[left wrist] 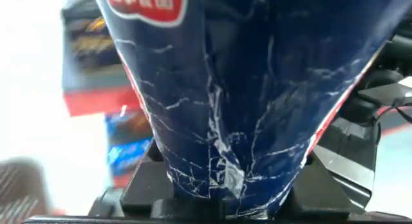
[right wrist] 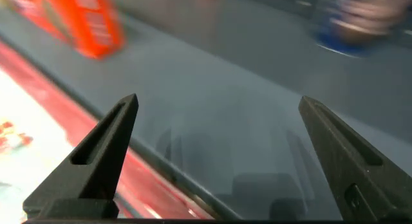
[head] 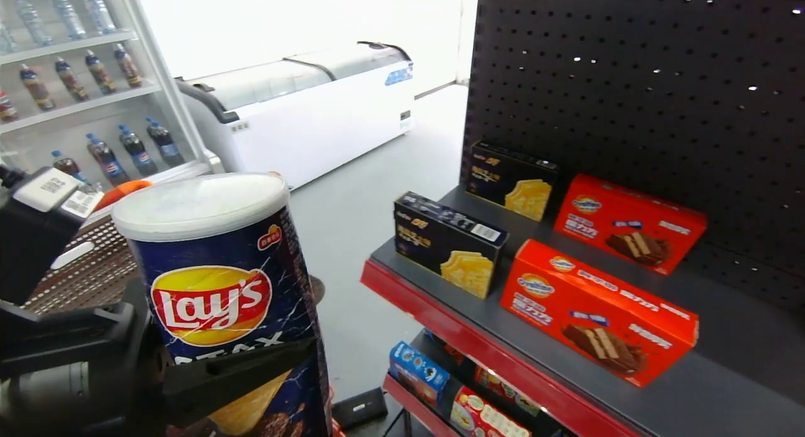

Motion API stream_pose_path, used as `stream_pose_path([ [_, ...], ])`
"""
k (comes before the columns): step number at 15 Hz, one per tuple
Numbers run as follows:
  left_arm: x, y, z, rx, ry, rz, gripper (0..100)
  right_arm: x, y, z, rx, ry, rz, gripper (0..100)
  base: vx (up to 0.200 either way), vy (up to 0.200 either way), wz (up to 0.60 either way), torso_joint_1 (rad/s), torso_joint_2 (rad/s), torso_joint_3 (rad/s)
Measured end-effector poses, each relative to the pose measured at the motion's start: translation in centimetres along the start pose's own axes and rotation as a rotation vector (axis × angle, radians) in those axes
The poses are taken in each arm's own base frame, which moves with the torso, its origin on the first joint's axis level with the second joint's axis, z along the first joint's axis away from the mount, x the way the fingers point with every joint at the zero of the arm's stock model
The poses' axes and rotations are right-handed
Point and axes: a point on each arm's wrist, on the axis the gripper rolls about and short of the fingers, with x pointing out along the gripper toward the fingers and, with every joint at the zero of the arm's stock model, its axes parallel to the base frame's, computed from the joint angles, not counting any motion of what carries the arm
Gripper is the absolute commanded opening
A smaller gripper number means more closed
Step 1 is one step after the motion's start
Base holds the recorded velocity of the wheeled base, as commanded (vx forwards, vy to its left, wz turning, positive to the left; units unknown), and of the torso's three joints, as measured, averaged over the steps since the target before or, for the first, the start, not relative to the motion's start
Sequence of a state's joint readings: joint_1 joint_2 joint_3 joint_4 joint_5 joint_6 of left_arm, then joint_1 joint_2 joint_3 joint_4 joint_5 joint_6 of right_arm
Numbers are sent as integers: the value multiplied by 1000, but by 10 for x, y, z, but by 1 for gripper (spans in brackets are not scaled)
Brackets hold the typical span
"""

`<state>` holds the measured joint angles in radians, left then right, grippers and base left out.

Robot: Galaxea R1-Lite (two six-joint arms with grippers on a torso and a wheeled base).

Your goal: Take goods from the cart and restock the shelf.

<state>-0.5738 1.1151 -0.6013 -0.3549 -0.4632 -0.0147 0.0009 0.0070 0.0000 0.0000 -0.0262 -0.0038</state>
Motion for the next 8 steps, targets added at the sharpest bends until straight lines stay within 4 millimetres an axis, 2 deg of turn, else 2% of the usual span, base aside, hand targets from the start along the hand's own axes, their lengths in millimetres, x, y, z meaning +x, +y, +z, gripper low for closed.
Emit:
stream_pose_path([
  [8,3,-11,3,26,-7,-74,0,0,0,0,-1,0,-1,100,0,0,-600,2,2,2],
])
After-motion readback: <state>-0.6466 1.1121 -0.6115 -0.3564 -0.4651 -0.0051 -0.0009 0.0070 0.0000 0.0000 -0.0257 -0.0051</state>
